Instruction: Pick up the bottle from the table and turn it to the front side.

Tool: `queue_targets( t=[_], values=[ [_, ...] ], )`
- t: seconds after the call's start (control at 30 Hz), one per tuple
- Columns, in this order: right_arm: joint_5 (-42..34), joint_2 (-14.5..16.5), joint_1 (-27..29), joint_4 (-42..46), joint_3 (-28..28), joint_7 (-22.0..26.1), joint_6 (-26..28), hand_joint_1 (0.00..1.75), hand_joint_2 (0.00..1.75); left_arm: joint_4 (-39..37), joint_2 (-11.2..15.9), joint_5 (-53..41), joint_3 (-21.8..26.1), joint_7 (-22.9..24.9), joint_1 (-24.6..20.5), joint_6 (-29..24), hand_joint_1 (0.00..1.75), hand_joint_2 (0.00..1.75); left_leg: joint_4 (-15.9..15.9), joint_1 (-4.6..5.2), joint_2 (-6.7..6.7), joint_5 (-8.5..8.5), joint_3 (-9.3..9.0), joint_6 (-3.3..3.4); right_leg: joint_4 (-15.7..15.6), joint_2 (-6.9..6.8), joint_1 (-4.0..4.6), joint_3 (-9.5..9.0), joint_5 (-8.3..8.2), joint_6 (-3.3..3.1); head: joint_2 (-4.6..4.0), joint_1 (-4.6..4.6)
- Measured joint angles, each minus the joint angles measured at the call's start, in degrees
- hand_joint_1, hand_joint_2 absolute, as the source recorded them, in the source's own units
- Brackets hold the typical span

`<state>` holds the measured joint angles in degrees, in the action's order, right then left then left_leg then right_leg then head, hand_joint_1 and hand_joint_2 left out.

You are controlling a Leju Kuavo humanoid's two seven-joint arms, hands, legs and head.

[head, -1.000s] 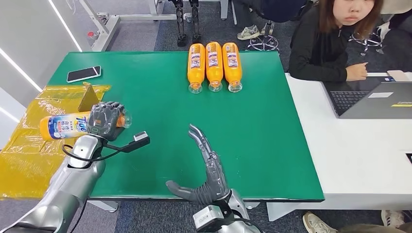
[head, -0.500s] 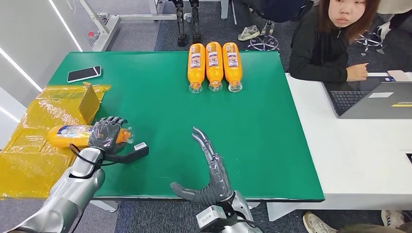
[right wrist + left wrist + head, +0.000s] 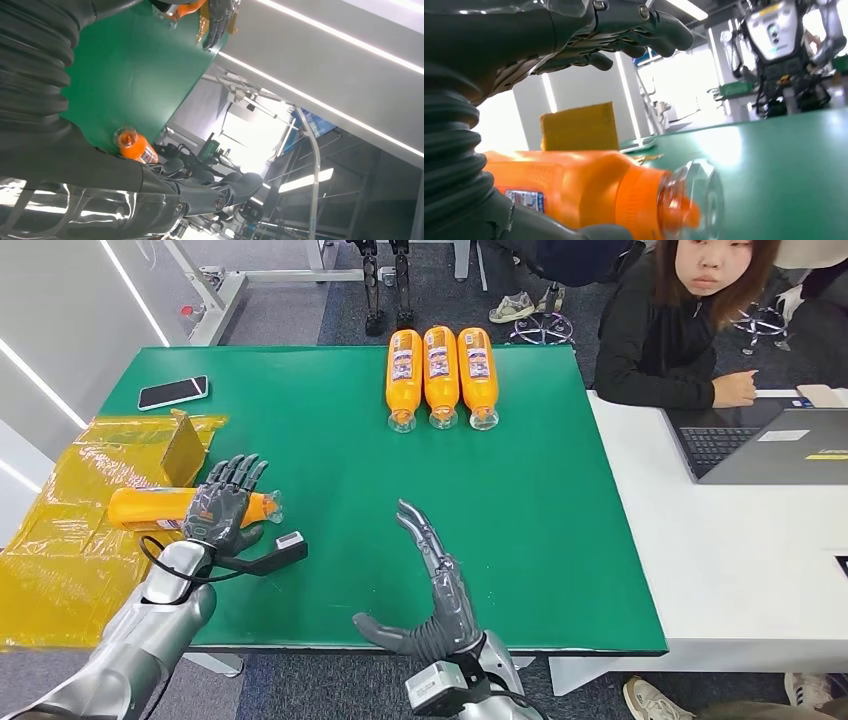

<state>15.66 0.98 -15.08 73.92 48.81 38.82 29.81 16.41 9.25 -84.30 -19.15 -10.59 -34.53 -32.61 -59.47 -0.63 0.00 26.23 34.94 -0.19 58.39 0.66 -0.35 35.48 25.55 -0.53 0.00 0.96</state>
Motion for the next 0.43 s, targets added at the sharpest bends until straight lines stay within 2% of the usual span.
queue_targets(
  t=[0.07, 0.17, 0.2, 0.27, 0.33, 0.43],
  values=[
    [0.0, 0.0, 0.1, 0.1, -0.4, 0.0, 0.2, 0.00, 1.75, 0.0, -0.1, 2.3, 0.8, -3.5, -0.3, -1.4, 0.00, 1.75, 0.0, 0.00, 0.00, 0.00, -0.01, 0.00, 0.0, 0.00, 0.00, 0.00, 0.00, 0.00, 0.00, 0.00],
    [0.0, -0.2, 0.6, 0.6, -1.4, -0.1, 0.9, 0.00, 1.75, 1.0, -1.3, 10.5, 3.2, -15.3, -0.4, -3.1, 0.00, 1.75, 0.0, 0.01, -0.04, 0.00, 0.00, 0.00, 0.0, -0.03, 0.00, 0.00, 0.00, 0.00, 0.00, -0.01],
    [0.0, -0.3, 0.8, 0.8, -2.0, -0.1, 1.2, 0.00, 1.75, 1.7, -2.1, 14.2, 4.3, -20.0, -0.4, -2.8, 0.00, 1.75, 0.0, 0.01, -0.08, 0.00, 0.01, 0.01, 0.0, -0.06, -0.01, -0.01, 0.00, 0.00, 0.00, -0.01],
    [0.0, -0.5, 1.2, 1.1, -3.1, -0.1, 1.5, 0.00, 1.75, 4.0, -3.7, 21.4, 5.7, -26.1, 0.0, -0.7, 0.00, 1.75, 0.0, 0.02, -0.14, -0.01, 0.02, 0.01, 0.0, -0.11, -0.01, -0.04, 0.00, 0.01, 0.00, 0.00],
    [0.1, -0.7, 1.5, 1.3, -4.1, -0.1, 1.9, 0.00, 1.75, 7.3, -5.2, 29.7, 5.3, -28.5, 0.7, 2.5, 0.00, 1.75, 0.0, 0.02, -0.14, 0.00, 0.02, 0.02, 0.0, -0.10, -0.01, -0.05, -0.01, 0.02, 0.00, 0.00],
    [0.1, -0.9, 1.9, 1.3, -5.4, -0.1, 2.8, 0.00, 1.75, 12.0, -6.7, 40.0, 2.4, -29.4, 1.8, 5.7, 0.00, 1.75, -0.1, 0.03, -0.14, 0.00, 0.03, 0.02, -0.1, -0.11, -0.02, -0.05, -0.02, 0.03, 0.00, 0.01]
  ],
)
